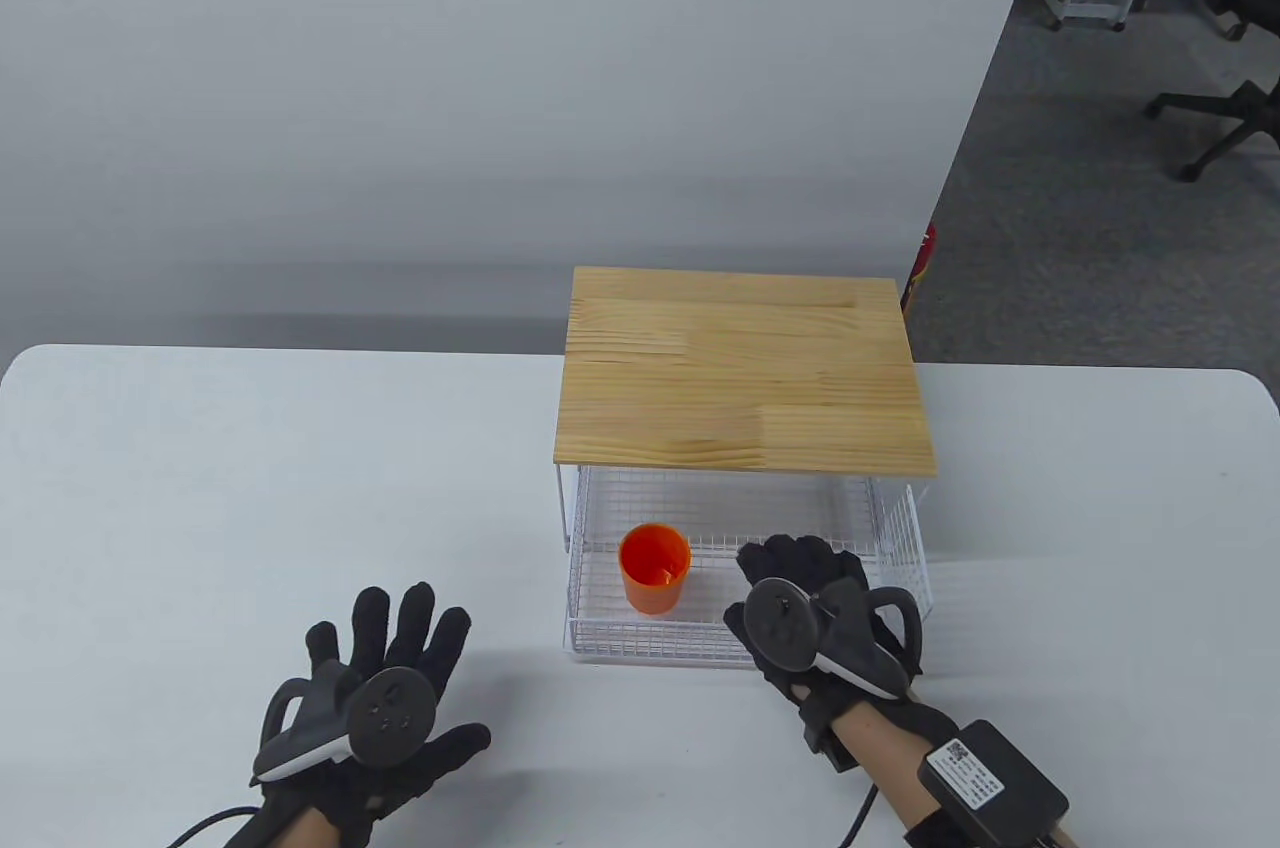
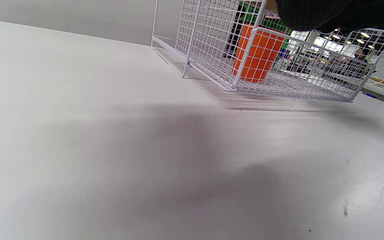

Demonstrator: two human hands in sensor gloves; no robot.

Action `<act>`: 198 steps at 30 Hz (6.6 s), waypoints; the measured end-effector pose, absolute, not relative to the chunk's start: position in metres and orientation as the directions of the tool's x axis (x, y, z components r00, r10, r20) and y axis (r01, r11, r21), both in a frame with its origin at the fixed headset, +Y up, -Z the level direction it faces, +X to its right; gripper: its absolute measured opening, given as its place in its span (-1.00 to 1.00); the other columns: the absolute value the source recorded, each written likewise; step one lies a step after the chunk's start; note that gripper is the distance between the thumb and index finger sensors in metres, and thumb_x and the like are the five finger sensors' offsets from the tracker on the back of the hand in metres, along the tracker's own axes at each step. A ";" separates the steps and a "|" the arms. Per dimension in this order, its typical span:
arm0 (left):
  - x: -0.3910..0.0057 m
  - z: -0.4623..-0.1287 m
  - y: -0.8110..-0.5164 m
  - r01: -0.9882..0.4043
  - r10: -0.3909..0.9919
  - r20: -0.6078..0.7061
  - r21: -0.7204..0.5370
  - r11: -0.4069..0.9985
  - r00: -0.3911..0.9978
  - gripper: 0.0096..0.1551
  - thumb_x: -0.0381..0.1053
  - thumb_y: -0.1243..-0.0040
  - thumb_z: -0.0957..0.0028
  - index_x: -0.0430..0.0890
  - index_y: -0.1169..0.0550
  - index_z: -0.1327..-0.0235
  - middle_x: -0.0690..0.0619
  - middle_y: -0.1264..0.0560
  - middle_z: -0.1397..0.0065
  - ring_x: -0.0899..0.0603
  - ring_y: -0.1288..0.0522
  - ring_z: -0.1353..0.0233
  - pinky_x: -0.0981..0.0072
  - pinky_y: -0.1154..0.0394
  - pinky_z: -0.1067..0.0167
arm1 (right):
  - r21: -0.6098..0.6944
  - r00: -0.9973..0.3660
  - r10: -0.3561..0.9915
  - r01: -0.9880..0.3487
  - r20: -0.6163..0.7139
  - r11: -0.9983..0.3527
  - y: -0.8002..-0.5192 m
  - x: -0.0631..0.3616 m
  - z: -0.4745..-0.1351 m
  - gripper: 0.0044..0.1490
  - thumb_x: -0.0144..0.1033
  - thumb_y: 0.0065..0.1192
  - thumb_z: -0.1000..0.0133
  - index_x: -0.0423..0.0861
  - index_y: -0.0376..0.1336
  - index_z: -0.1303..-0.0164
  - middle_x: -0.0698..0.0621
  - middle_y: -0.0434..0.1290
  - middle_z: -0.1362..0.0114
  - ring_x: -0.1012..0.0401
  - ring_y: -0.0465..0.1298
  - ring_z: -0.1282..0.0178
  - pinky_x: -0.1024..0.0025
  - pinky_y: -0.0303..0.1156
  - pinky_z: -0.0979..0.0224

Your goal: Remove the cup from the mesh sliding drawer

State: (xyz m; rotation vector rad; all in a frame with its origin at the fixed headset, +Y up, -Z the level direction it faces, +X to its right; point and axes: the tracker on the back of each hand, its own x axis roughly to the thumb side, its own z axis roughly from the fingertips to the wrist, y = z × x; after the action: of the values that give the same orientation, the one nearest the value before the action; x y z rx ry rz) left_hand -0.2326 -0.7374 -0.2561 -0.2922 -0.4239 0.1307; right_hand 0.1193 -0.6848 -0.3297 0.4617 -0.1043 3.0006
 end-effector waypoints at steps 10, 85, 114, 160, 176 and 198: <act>-0.234 -0.256 -0.737 -0.071 0.191 0.385 -0.305 0.950 0.903 0.21 0.49 0.14 -0.20 -0.11 0.42 -0.59 -0.31 0.55 -0.60 -0.66 0.59 -0.45 -0.73 0.53 -0.06 | 0.089 -0.924 0.121 -0.095 0.362 -0.992 -0.680 0.079 -0.359 0.04 0.10 0.44 -0.04 -0.15 0.08 -0.60 -0.35 0.18 -0.72 -0.44 0.24 -0.65 -0.58 0.22 -0.51; -0.235 -0.256 -0.737 -0.073 0.204 0.390 -0.325 0.943 0.898 0.19 0.48 0.14 -0.20 -0.09 0.40 -0.61 -0.30 0.53 -0.61 -0.66 0.56 -0.46 -0.72 0.53 -0.07 | 0.027 -0.736 0.238 -0.286 0.634 -0.958 -0.655 0.079 -0.282 0.12 0.15 0.49 -0.01 -0.16 0.06 -0.61 -0.41 0.18 -0.64 -0.27 0.53 -0.38 -0.39 0.43 -0.45; -0.234 -0.256 -0.739 -0.072 0.209 0.396 -0.332 0.940 0.894 0.19 0.49 0.14 -0.20 -0.10 0.40 -0.61 -0.30 0.53 -0.61 -0.66 0.56 -0.46 -0.72 0.53 -0.07 | 0.124 -0.685 0.231 -0.202 0.691 -0.971 -0.721 0.052 -0.266 0.09 0.05 0.50 -0.02 -0.19 0.04 -0.60 -0.39 0.20 -0.65 -0.42 0.42 -0.51 -0.43 0.39 -0.47; -0.235 -0.254 -0.737 -0.071 0.207 0.397 -0.330 0.941 0.894 0.18 0.48 0.14 -0.20 -0.09 0.39 -0.61 -0.30 0.53 -0.61 -0.66 0.58 -0.46 -0.72 0.53 -0.07 | 0.042 -0.696 0.257 -0.310 0.670 -0.950 -0.708 0.062 -0.266 0.07 0.14 0.41 -0.04 -0.18 0.06 -0.60 -0.37 0.22 -0.66 -0.31 0.47 -0.50 -0.40 0.40 -0.46; -0.233 -0.254 -0.737 -0.069 0.206 0.394 -0.334 0.940 0.896 0.18 0.48 0.14 -0.20 -0.09 0.40 -0.61 -0.30 0.53 -0.61 -0.66 0.58 -0.46 -0.72 0.53 -0.07 | -0.095 -0.849 0.171 -0.250 0.501 -0.964 -0.679 0.112 -0.289 -0.07 0.03 0.44 -0.07 -0.11 0.15 -0.57 -0.34 0.26 -0.68 -0.41 0.18 -0.68 -0.45 0.13 -0.60; -0.232 -0.254 -0.737 -0.063 0.204 0.396 -0.339 0.939 0.895 0.18 0.48 0.14 -0.20 -0.09 0.40 -0.61 -0.30 0.54 -0.60 -0.66 0.58 -0.45 -0.72 0.53 -0.06 | 0.029 -0.914 0.109 -0.106 0.392 -0.994 -0.713 0.124 -0.313 -0.16 -0.01 0.43 -0.12 -0.08 0.19 -0.55 -0.33 0.36 -0.65 -0.45 0.25 -0.65 -0.56 0.17 -0.53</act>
State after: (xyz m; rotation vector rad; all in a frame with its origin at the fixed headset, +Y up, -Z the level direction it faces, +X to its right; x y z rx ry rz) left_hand -0.2324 -0.7369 -0.2538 -0.3263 -0.4419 0.1409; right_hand 0.1245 -0.7125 -0.3134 0.6087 0.0113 2.9702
